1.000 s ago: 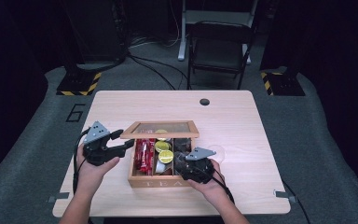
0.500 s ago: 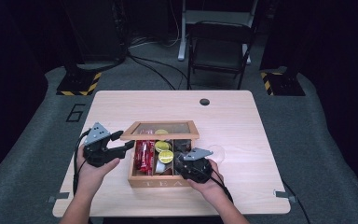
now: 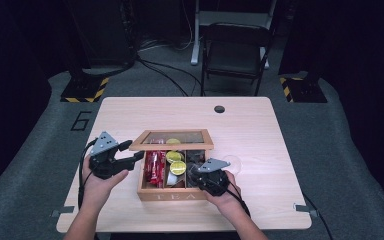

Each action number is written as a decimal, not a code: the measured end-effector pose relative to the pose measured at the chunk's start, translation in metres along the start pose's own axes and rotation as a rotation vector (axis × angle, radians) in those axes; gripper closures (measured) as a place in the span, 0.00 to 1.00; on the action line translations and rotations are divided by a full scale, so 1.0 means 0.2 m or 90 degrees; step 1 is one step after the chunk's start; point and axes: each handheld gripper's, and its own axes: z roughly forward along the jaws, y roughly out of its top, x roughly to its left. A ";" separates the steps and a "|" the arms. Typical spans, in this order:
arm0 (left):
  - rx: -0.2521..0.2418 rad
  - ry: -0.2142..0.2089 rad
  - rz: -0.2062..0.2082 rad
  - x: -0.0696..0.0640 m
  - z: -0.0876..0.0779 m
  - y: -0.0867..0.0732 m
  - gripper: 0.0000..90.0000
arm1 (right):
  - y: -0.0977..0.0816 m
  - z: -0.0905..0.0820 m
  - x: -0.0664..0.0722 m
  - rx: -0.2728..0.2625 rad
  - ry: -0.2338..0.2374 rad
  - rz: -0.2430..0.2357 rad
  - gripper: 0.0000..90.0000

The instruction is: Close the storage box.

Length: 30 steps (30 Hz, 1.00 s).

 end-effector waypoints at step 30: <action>-0.002 -0.006 0.000 0.01 0.00 0.00 0.47 | 0.08 -0.18 0.01 -0.074 0.005 0.009 1.00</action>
